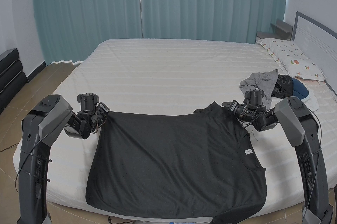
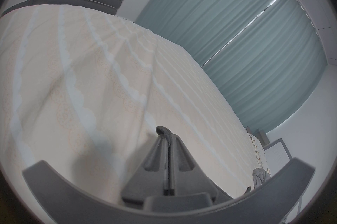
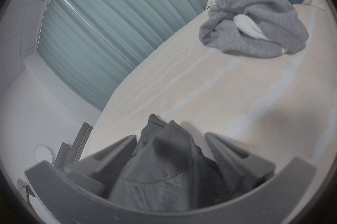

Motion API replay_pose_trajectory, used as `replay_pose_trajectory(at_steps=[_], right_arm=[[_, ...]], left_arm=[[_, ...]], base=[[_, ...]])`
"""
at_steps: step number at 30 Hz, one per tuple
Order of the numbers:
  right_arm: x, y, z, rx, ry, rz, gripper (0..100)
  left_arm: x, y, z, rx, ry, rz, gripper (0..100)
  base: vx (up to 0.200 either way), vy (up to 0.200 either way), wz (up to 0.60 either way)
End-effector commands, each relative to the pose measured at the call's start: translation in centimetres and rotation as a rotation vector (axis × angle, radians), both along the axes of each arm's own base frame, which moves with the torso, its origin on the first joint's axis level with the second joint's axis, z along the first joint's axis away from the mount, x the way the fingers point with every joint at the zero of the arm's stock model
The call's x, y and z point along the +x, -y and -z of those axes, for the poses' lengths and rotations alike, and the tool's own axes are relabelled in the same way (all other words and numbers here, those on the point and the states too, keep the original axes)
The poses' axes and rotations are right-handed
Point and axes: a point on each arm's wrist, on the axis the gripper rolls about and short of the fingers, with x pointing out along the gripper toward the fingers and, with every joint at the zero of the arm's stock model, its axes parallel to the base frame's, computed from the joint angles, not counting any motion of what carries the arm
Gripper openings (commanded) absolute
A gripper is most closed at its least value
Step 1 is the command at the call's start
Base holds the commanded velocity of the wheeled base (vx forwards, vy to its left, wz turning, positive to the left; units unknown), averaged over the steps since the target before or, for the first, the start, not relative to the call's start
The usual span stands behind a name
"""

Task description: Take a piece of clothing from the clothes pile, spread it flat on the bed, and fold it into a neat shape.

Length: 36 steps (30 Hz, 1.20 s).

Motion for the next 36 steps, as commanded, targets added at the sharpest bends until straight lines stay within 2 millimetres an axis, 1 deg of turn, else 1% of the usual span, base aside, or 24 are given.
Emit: replay_pose_trajectory(at_steps=[1,5,10,11,13,15,17,20,26,28,32,36], right_arm=[[0.1,-0.2,1.3,-0.002,-0.013,-0.003,0],[0.5,0.0,-0.1,-0.004,0.035,0.020,0],[1.6,0.7,-3.1,-0.003,0.151,0.080,0],[1.9,1.0,-4.1,-0.004,0.183,0.100,0],[2.1,1.2,-4.7,-0.003,0.203,0.110,0],[2.2,1.3,-4.8,-0.002,0.207,0.115,0],[2.2,1.3,-4.7,-0.002,0.207,0.115,0],[2.2,1.3,-4.9,-0.004,0.232,0.119,0],[2.3,1.3,-6.1,-0.001,0.293,0.118,0],[2.3,1.3,-5.7,-0.006,0.288,0.115,0],[2.3,1.1,-3.8,-0.035,0.258,0.103,0],[2.3,1.2,-2.7,-0.056,0.245,0.093,0]], left_arm=[[0.0,0.0,-0.2,0.000,0.004,-0.001,0],[0.1,0.2,0.0,0.008,0.002,-0.002,0],[0.3,0.1,-0.3,0.008,0.016,-0.008,0],[0.4,0.0,-0.3,0.008,0.022,-0.012,0],[0.5,0.0,-0.4,0.010,0.028,-0.016,0],[1.1,0.0,-1.1,0.018,0.066,-0.044,0],[1.4,0.0,-1.2,0.021,0.083,-0.055,0],[1.7,0.0,-0.4,0.028,0.080,-0.066,0],[1.9,0.0,-0.3,0.026,0.086,-0.063,0],[1.9,0.0,0.2,0.026,0.078,-0.062,0],[2.1,0.2,0.5,0.026,0.078,-0.054,0],[2.5,0.0,0.9,0.024,0.081,-0.054,0]], base=[[0.000,0.000,0.00],[0.000,0.000,0.00],[0.000,0.000,0.00],[0.000,0.000,0.00],[0.000,0.000,0.00],[0.000,0.000,0.00],[0.000,0.000,0.00],[0.000,0.000,0.00],[0.000,0.000,0.00],[0.000,0.000,0.00],[0.000,0.000,0.00],[0.000,0.000,0.00]])
